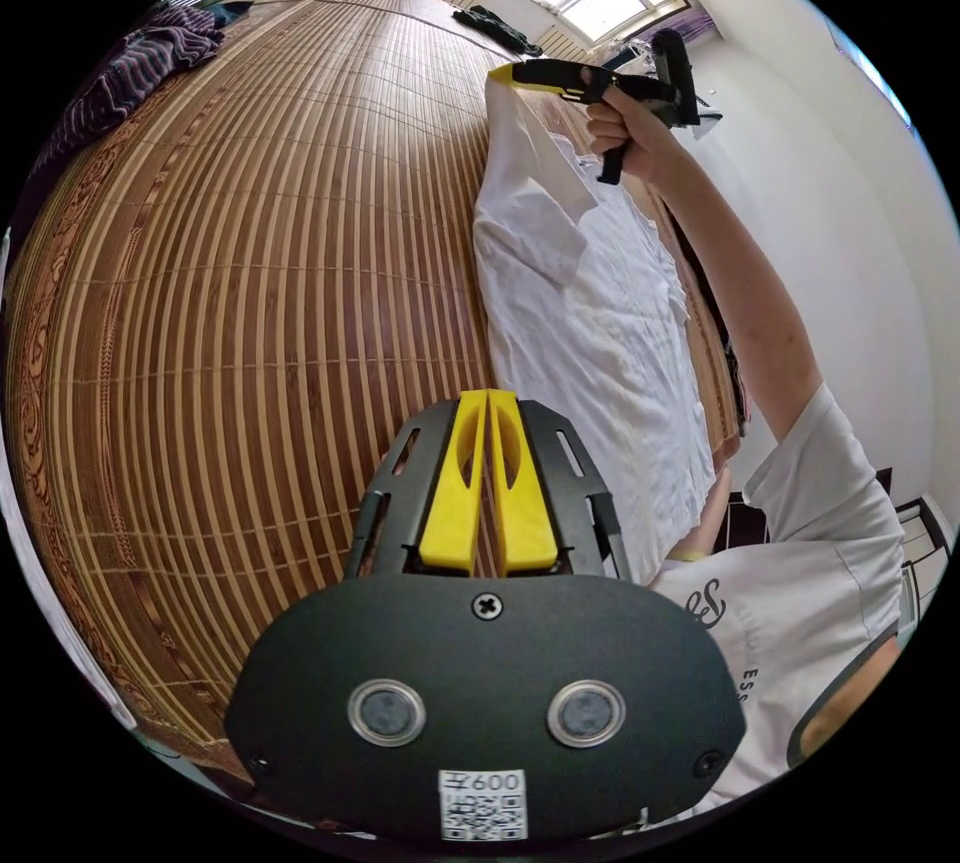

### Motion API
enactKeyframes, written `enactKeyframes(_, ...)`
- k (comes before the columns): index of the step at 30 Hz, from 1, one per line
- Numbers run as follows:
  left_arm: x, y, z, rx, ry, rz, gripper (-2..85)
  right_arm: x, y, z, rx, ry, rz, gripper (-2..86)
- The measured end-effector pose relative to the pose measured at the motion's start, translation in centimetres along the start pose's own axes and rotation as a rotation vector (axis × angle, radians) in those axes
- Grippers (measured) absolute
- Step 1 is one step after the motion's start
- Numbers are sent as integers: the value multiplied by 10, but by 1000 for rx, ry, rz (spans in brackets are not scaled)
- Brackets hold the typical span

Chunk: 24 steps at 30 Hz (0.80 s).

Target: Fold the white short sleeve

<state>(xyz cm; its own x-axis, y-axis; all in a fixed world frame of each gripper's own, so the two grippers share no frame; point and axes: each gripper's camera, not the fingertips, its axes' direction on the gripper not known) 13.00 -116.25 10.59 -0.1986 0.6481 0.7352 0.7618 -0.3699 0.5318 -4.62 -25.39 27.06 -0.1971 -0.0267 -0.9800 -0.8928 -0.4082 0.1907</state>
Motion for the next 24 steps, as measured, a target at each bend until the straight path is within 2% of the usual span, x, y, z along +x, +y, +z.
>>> enactKeyframes(4, 6, -5, -6, -4, 6, 1, 1, -3, -9, 10, -65, 95, -3, -6)
enactKeyframes(9, 14, -10, -12, -2, -1, 2, 1, 25, 1, -13, 6, -40, 96, 1)
enactKeyframes(12, 19, -13, -15, 0, -1, 3, 2, 33, 10, -12, -44, -80, 89, 3)
enactKeyframes(19, 30, -20, -19, 9, -3, 13, 4, 18, 26, -1, -22, 19, -9, -8)
enactKeyframes(24, 34, -25, -21, 4, 3, 15, 3, 4, 42, 32, -109, 119, -43, -8)
